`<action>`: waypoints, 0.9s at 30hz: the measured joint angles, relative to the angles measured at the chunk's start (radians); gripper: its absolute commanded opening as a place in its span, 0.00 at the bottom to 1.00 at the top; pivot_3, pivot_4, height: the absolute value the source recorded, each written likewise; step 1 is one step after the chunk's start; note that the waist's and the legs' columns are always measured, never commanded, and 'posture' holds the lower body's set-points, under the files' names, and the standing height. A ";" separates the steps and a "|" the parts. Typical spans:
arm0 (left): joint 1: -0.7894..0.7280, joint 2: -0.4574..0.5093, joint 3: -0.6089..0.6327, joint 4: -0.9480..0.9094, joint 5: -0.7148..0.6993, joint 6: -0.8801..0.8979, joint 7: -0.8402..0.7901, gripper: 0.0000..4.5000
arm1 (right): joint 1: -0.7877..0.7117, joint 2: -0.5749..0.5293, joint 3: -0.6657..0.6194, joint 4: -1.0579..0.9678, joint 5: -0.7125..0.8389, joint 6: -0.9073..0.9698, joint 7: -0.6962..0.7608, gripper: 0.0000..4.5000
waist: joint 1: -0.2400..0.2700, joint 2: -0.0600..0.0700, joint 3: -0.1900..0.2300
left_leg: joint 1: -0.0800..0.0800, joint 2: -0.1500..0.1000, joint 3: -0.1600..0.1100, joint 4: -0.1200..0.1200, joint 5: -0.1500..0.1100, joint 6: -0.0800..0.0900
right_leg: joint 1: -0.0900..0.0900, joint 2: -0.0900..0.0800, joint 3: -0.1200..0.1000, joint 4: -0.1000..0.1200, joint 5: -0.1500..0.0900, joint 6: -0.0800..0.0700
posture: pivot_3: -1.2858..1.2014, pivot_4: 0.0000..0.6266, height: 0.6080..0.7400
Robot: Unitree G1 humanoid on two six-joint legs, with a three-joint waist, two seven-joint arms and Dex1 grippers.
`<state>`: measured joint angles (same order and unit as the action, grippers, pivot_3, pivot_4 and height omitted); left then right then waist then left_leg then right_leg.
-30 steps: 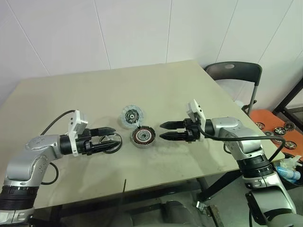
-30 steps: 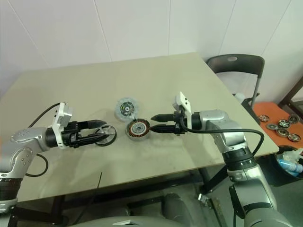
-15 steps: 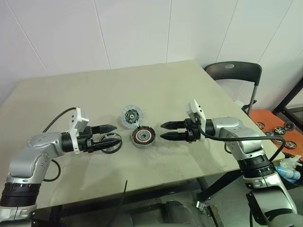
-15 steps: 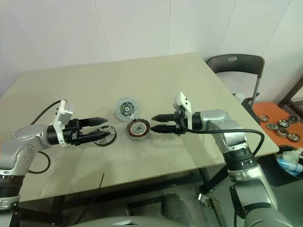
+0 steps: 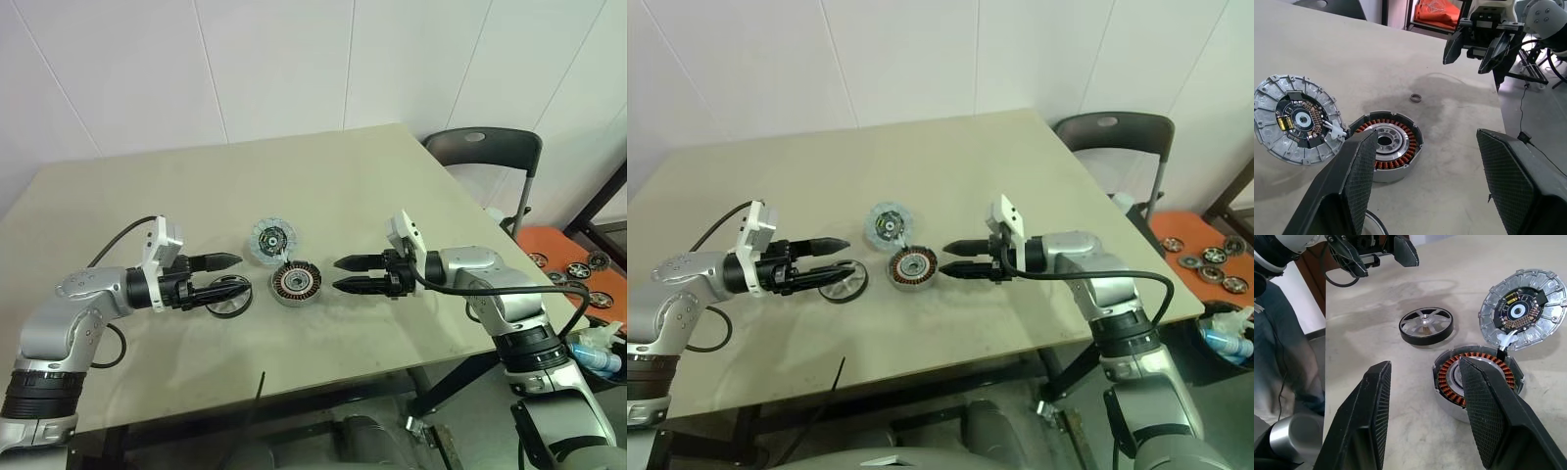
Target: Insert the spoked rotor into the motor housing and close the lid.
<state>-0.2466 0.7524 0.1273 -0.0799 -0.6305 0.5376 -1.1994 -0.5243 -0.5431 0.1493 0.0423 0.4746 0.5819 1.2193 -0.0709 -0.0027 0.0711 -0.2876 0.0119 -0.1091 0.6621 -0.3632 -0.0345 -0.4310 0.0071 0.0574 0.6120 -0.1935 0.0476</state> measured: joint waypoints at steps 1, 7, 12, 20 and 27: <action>0.000 0.000 0.000 0.000 0.001 0.000 0.000 0.76 | 0.001 0.000 0.000 -0.001 0.000 0.000 0.000 0.50 | 0.000 0.000 0.000 | 0.000 0.000 0.000 0.000 0.000 0.000 | 0.000 0.000 0.000 0.000 0.000 0.000 | 0.52 0.00 1.00; 0.000 0.002 0.000 0.000 0.004 0.001 -0.008 0.76 | 0.007 0.000 0.000 -0.003 0.001 0.001 -0.003 0.50 | -0.001 0.000 0.000 | 0.000 0.000 0.000 0.000 0.000 0.000 | 0.000 0.000 0.000 0.000 0.000 0.000 | 0.52 0.00 1.00; -0.001 0.003 0.000 0.000 0.008 0.002 -0.010 0.76 | 0.007 0.000 0.000 -0.003 -0.001 -0.002 -0.004 0.50 | 0.000 0.000 0.000 | 0.000 0.000 0.000 0.000 0.000 0.000 | 0.000 0.000 0.000 0.000 0.000 0.000 | 0.52 0.00 1.00; 0.012 0.003 0.001 -0.002 0.008 0.004 -0.004 0.76 | 0.007 0.000 0.003 -0.003 -0.021 -0.021 -0.001 0.50 | 0.000 0.000 0.000 | 0.000 0.000 0.000 0.000 0.000 0.000 | 0.000 0.000 0.000 0.000 0.000 0.000 | 0.52 0.00 1.00; 0.015 0.003 0.002 -0.003 0.008 0.004 0.004 0.76 | 0.007 0.000 0.005 0.000 -0.024 -0.022 0.004 0.50 | 0.000 0.000 0.000 | 0.000 0.000 0.000 0.000 0.000 0.000 | 0.000 0.000 0.000 0.000 0.000 0.000 | 0.52 0.00 1.00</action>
<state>-0.2318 0.7549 0.1291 -0.0830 -0.6226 0.5415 -1.1955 -0.5174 -0.5429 0.1544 0.0422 0.4509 0.5596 1.2232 -0.0709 -0.0027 0.0711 -0.2876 0.0119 -0.1091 0.6622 -0.3631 -0.0345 -0.4309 0.0071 0.0574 0.6119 -0.1936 0.0476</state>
